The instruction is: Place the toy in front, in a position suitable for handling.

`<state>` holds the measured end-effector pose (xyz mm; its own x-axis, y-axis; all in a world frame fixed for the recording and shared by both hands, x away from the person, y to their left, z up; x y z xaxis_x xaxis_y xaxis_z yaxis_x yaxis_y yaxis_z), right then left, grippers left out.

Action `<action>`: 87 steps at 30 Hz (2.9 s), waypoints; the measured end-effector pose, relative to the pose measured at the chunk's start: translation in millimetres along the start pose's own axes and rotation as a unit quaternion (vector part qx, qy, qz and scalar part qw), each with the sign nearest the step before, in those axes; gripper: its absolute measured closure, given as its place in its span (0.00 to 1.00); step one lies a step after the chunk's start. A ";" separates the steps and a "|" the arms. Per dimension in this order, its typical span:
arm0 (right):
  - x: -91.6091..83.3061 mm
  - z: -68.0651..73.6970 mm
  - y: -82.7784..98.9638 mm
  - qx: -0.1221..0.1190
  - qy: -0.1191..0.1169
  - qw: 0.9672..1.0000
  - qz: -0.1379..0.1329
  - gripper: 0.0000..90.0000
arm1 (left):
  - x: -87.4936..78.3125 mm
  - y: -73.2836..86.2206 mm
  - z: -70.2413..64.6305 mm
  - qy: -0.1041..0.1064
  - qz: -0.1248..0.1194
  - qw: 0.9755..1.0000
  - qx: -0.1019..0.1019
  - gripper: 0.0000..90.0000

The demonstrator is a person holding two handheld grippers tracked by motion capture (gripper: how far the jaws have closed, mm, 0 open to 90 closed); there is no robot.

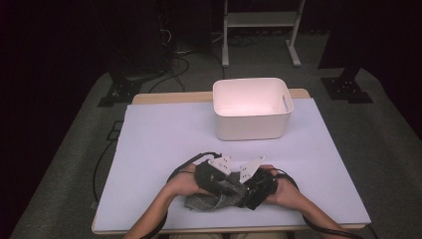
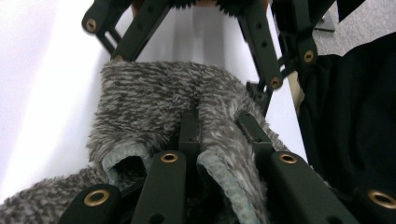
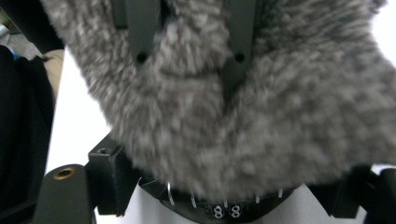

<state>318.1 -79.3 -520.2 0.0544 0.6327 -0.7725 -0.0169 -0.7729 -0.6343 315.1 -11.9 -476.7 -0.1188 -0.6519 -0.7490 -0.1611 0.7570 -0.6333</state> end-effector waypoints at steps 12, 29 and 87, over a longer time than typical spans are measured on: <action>0.0 -0.7 0.6 0.006 -0.001 1.000 -0.009 0.23 | -24.6 27.8 4.2 -0.018 -0.003 1.000 -0.012 0.83; -0.3 -1.2 0.5 0.011 -0.004 1.000 -0.010 0.23 | -65.0 74.4 17.5 -0.071 -0.037 0.996 -0.029 0.84; 0.7 0.3 0.6 0.007 0.003 1.000 -0.008 0.24 | -29.7 25.7 28.6 -0.036 -0.023 0.999 -0.003 0.84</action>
<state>317.9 -79.2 -521.1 0.0611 0.6447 -0.7620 -0.0300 -0.7619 -0.6470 342.5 28.3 -476.3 -0.0403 -0.6807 -0.7315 -0.1699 0.7261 -0.6663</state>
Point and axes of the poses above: each handheld gripper's, and its own axes: x roughly forward along the jaws, y roughly out of its underside, z roughly to its left, the point moved 9 cm from there along x, roughly forward along the jaws, and after that the axes turned 7 degrees about -x, right-handed, at the moved point
